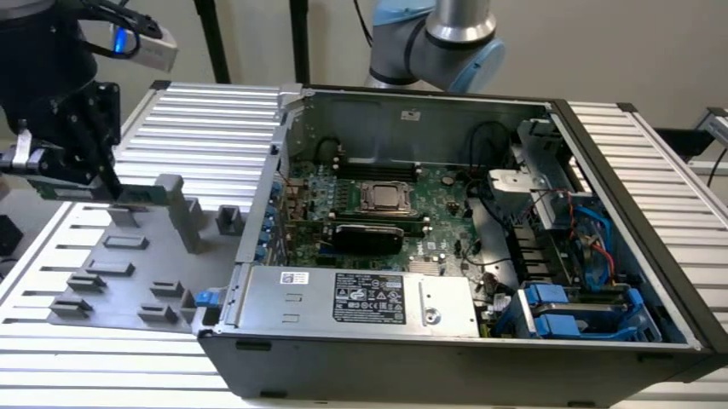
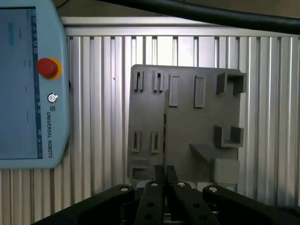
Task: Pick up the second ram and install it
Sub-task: 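Pick up the second ram and move it above second insertion slot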
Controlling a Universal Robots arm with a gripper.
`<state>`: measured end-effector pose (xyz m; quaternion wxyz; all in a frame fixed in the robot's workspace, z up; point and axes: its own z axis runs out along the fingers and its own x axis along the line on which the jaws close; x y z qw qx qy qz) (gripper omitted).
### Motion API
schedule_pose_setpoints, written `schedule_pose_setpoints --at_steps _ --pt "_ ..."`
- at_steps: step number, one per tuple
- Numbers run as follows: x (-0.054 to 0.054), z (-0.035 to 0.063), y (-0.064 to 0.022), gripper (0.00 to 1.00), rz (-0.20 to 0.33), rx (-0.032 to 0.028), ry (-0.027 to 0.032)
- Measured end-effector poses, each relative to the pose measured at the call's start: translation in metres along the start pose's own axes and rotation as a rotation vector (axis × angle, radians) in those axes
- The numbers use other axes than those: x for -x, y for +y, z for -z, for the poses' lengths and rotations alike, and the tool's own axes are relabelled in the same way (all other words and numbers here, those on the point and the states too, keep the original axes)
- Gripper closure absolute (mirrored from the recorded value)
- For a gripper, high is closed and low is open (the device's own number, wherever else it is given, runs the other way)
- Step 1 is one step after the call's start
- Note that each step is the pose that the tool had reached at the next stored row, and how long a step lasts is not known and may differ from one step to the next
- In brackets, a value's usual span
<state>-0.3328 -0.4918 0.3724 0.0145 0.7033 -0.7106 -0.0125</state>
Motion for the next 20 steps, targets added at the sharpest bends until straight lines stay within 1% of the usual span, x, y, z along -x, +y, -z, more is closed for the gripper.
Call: schedule_pose_setpoints --at_steps 7,10,12,15,20 --pt "0.000 0.0326 -0.0298 0.86 0.001 0.0034 -0.0004" --pt "0.002 0.0411 -0.0425 0.86 0.001 0.0034 -0.0005" --pt "0.003 0.0445 -0.0506 0.86 0.001 0.0033 -0.0005" --pt "0.005 0.0469 -0.0614 0.86 0.001 0.0034 -0.0004" --pt "0.012 0.0481 -0.0762 0.86 0.001 0.0033 -0.0005"
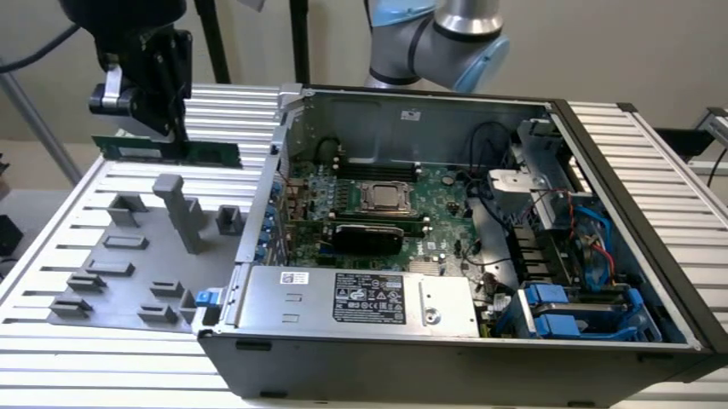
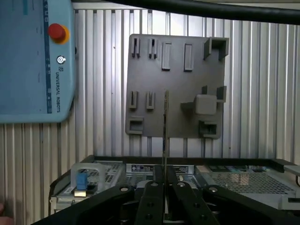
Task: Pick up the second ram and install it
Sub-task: 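Pick up the second ram and move it above second insertion slot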
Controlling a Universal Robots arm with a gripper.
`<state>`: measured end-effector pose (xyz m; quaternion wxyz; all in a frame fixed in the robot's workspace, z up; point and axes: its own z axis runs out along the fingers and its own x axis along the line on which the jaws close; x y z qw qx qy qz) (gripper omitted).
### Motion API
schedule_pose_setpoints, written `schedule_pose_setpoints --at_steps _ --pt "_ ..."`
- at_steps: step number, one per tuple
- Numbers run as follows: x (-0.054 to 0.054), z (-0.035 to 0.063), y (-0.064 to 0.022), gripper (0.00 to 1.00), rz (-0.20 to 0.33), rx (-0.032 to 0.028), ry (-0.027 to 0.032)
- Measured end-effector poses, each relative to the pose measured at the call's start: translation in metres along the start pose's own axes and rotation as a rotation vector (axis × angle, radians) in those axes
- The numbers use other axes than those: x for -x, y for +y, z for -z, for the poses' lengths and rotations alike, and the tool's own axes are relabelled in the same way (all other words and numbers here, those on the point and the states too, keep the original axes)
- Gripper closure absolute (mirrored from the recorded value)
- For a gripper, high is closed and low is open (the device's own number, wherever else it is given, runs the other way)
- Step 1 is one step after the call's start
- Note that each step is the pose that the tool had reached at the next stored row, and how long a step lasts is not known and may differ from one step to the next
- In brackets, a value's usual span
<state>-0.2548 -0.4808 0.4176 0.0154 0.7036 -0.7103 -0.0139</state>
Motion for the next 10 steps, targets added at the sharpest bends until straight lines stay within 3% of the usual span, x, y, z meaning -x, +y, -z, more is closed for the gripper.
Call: schedule_pose_setpoints --at_steps 10 --pt "0.019 0.0011 -0.0244 0.86 0.000 0.0000 0.0000"
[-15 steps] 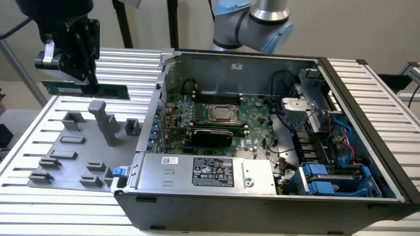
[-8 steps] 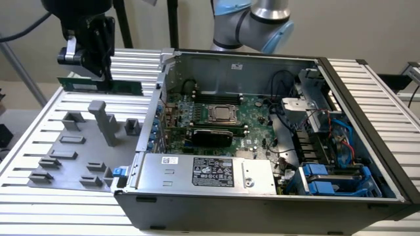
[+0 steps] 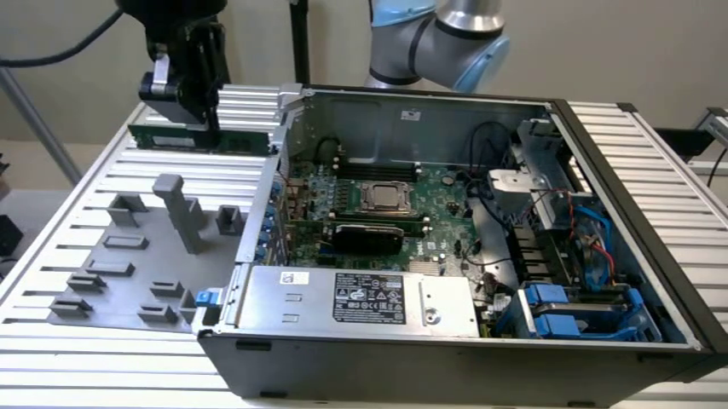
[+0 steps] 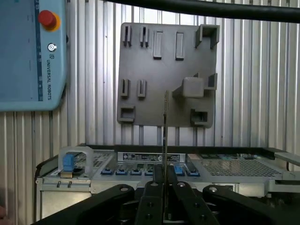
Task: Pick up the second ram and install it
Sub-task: 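Pick up the second ram and move it above second insertion slot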
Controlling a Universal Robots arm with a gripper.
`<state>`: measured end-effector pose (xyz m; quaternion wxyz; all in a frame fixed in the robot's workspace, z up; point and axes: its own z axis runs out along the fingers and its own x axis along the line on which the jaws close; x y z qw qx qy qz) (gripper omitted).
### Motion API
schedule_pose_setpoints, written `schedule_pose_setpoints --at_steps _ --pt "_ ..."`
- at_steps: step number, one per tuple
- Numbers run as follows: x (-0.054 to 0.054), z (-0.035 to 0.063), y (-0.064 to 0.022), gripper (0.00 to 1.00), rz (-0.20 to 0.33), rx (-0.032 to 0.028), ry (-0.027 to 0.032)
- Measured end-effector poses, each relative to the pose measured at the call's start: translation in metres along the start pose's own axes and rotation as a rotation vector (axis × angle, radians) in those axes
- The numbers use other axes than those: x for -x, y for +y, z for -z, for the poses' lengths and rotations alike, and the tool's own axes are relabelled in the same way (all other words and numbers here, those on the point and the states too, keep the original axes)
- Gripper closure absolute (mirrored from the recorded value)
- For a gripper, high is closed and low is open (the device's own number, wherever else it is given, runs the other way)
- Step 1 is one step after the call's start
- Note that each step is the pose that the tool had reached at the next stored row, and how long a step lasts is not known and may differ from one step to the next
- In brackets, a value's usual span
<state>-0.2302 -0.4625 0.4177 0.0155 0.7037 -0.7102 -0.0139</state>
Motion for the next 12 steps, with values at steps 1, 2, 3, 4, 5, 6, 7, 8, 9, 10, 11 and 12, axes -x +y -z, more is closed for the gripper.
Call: schedule_pose_setpoints --at_steps 1,2,3,4,5,6,7,8,9,10,11,12 --pt "0.002 0.0001 -0.0025 0.86 0.000 0.0000 0.0000" --pt "0.004 0.0002 -0.0048 0.86 0.000 0.0000 0.0000" --pt "0.006 0.0003 -0.0072 0.86 0.000 0.0000 0.0001" --pt "0.008 0.0004 -0.0096 0.86 0.000 0.0001 0.0001" --pt "0.010 0.0006 -0.0120 0.86 0.000 0.0001 0.0001" --pt "0.012 0.0006 -0.0146 0.86 0.000 0.0001 0.0001" --pt "0.014 0.0007 -0.0171 0.86 0.000 0.0000 0.0001" --pt "0.016 0.0008 -0.0197 0.86 0.000 0.0000 0.0000" --pt "0.018 0.0010 -0.0225 0.86 0.000 0.0001 0.0001" --pt "0.019 0.0011 -0.0256 0.86 0.000 0.0000 0.0000" --pt "0.021 0.0012 -0.0286 0.86 0.000 0.0000 0.0001" --pt "0.022 0.0014 -0.0322 0.86 0.000 0.0000 0.0001"
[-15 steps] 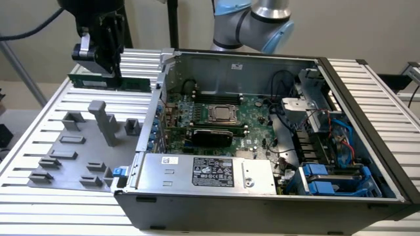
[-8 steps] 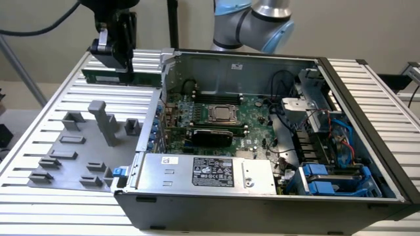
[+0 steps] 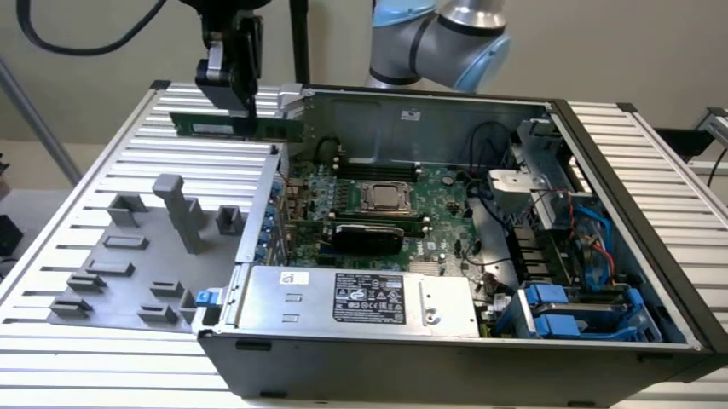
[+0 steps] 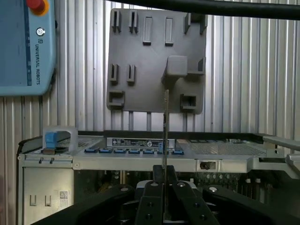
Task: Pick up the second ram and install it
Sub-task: 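Pick up the second ram and move it above second insertion slot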
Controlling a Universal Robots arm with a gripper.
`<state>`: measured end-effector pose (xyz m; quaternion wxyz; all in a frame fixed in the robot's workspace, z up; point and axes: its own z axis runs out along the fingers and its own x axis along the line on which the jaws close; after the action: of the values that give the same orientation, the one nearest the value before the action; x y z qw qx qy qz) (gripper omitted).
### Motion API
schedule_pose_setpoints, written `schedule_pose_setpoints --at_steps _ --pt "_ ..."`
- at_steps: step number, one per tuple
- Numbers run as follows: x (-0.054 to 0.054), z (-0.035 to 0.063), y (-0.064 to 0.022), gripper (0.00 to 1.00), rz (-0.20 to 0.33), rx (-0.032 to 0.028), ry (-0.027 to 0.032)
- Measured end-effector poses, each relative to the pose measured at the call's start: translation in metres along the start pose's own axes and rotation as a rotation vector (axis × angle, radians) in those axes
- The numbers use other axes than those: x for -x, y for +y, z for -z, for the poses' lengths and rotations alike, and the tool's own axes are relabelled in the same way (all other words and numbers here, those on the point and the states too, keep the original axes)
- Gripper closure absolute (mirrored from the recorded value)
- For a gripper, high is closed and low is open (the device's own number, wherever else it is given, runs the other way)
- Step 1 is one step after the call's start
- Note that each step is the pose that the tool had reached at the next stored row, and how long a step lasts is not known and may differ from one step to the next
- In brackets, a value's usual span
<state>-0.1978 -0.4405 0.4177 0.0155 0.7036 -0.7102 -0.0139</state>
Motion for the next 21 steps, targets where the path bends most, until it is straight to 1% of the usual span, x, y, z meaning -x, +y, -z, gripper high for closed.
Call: schedule_pose_setpoints --at_steps 3,16,21 --pt "0.004 0.0005 -0.0117 0.86 0.000 0.0000 0.0000" --pt "0.013 0.0028 -0.0709 0.86 0.000 0.0000 -0.0004" --pt "0.018 0.0021 -0.0935 0.86 0.000 0.0000 -0.0005"
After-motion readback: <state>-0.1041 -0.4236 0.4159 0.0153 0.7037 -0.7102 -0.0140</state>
